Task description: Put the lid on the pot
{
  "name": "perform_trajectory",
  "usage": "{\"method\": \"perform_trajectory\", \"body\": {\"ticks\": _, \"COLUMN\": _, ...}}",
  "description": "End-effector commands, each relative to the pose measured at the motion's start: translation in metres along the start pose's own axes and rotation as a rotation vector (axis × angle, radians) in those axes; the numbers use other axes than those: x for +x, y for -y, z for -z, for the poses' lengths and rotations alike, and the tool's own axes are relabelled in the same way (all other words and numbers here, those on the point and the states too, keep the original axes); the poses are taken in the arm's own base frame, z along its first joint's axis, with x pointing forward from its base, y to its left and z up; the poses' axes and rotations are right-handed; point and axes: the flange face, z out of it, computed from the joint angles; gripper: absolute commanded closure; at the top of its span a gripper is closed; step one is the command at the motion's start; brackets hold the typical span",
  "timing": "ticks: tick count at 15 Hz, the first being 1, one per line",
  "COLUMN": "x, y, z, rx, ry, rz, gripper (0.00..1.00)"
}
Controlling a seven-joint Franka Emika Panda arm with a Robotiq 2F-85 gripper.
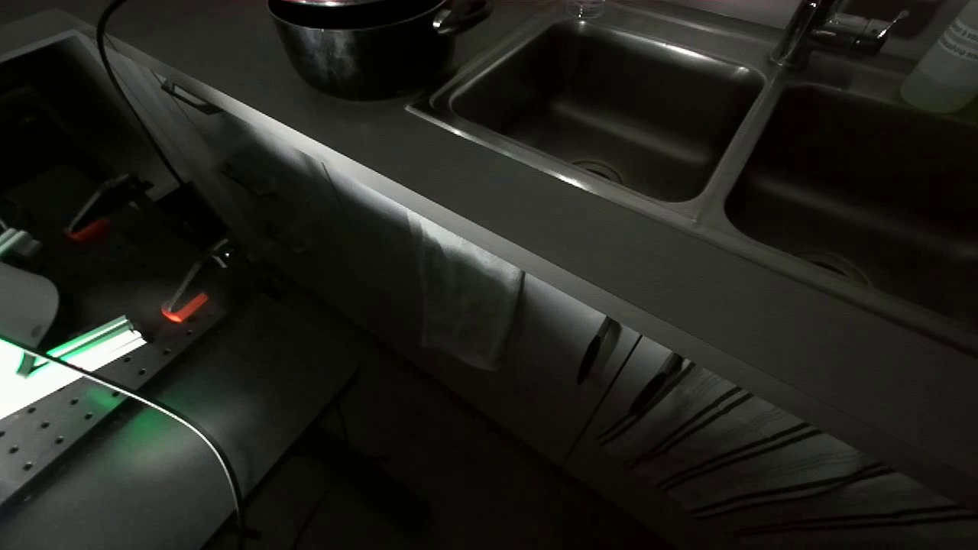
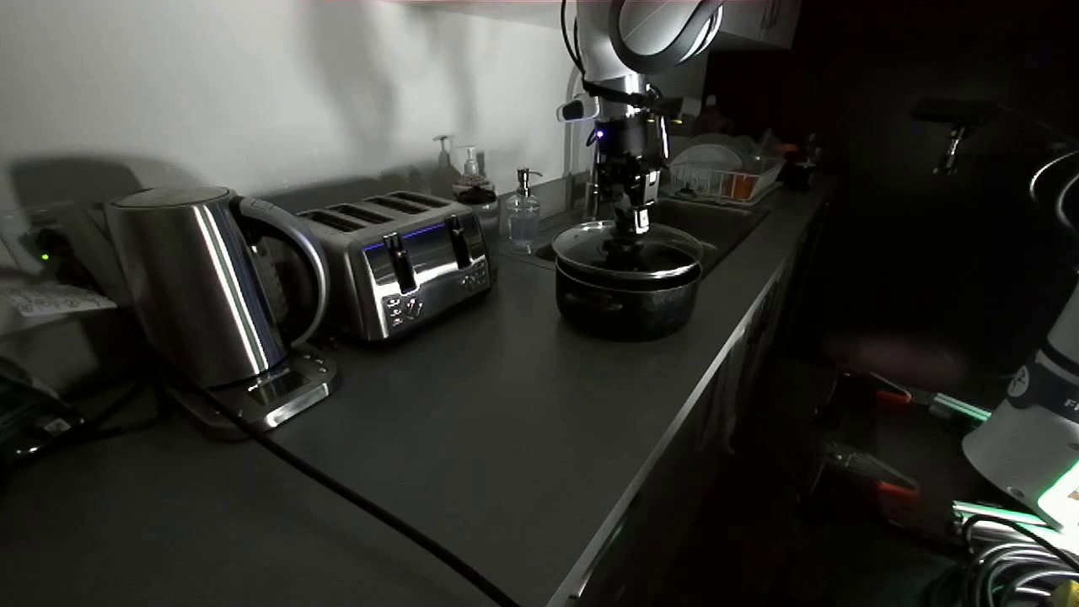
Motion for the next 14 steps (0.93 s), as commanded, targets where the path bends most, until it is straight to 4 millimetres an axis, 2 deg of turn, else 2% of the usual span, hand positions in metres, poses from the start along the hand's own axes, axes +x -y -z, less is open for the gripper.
{"method": "perform_trajectory", "body": {"ticks": 1, "x": -0.005, "y": -0.004, "z": 0.01, "rx": 0.023, "ry": -0.003, "rz": -0.004, "gripper": 0.73}}
{"method": "perform_trajectory", "body": {"ticks": 14, "x": -0.004, "y": -0.009, "z": -0.012, "rx": 0.065, "ry": 0.023, "rz": -0.011, "gripper": 0.73}}
